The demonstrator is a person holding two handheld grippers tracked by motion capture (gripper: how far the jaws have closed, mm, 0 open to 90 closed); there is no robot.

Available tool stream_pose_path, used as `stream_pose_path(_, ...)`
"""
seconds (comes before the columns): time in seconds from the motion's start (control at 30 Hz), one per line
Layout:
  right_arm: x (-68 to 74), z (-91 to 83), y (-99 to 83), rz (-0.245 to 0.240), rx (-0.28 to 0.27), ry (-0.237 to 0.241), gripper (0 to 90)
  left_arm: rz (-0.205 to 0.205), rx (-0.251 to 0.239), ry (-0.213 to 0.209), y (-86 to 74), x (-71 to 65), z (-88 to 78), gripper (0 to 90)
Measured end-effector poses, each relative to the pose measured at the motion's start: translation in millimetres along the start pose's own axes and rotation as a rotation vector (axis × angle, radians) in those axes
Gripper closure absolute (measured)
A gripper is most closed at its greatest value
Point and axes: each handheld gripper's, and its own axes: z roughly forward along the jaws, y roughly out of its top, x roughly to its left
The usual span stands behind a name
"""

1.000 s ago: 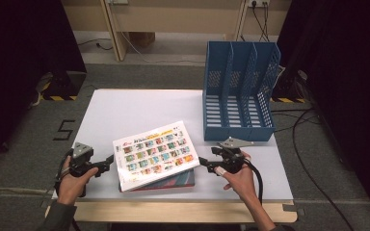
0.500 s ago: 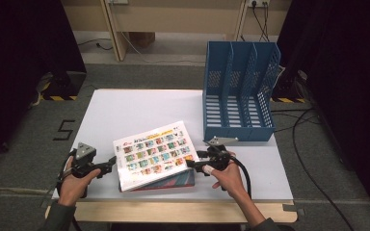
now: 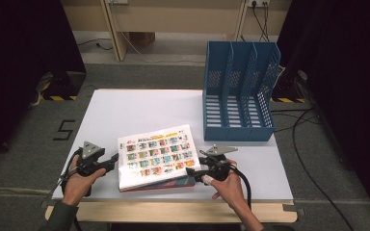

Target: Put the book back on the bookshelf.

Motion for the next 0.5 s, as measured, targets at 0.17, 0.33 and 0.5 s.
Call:
stream_pose_path(0.17,14.3,-7.6,-14.3,-0.003,0.003,0.000,31.3,0.046,-0.002,0.025,0.6,-8.9,-1.0,53.5)
stream_pose_path(0.33,25.8,-14.1,-23.8,-0.007,0.009,0.011,29.9,0.079,-0.001,0.042,1.1,-16.4,-1.7,59.9)
stream_pose_path(0.5,22.8,-16.3,-27.1,0.018,-0.004,0.029,34.1,0.091,0.002,0.046,1.1,-17.7,-2.1,60.3)
